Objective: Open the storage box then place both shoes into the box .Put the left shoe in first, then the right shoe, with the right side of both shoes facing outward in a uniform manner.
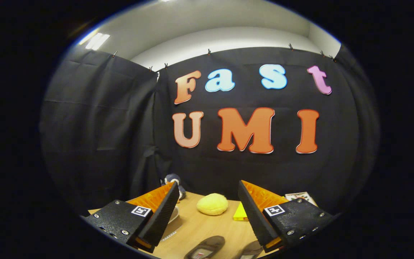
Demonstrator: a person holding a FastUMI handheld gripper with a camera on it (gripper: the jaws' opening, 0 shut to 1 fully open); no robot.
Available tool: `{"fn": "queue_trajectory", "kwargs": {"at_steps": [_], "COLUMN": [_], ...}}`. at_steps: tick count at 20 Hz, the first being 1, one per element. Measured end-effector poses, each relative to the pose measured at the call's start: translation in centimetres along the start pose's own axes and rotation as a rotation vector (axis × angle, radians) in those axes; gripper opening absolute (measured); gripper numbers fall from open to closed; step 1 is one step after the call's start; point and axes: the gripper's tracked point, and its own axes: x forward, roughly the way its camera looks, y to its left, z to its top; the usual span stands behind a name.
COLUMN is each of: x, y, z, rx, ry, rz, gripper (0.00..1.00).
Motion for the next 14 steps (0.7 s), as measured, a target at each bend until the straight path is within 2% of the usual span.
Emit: {"fn": "queue_trajectory", "kwargs": {"at_steps": [4,9,14], "x": [2.4,3.4,3.3], "y": [3.8,8.8,12.3], "z": [-5.9,-15.3,-20.9], "rx": [0.098,0.235,0.409], "ry": [0.163,0.439,0.626], "rz": [0.143,0.323,0.475], "gripper": [0.99,0.98,0.98]}}
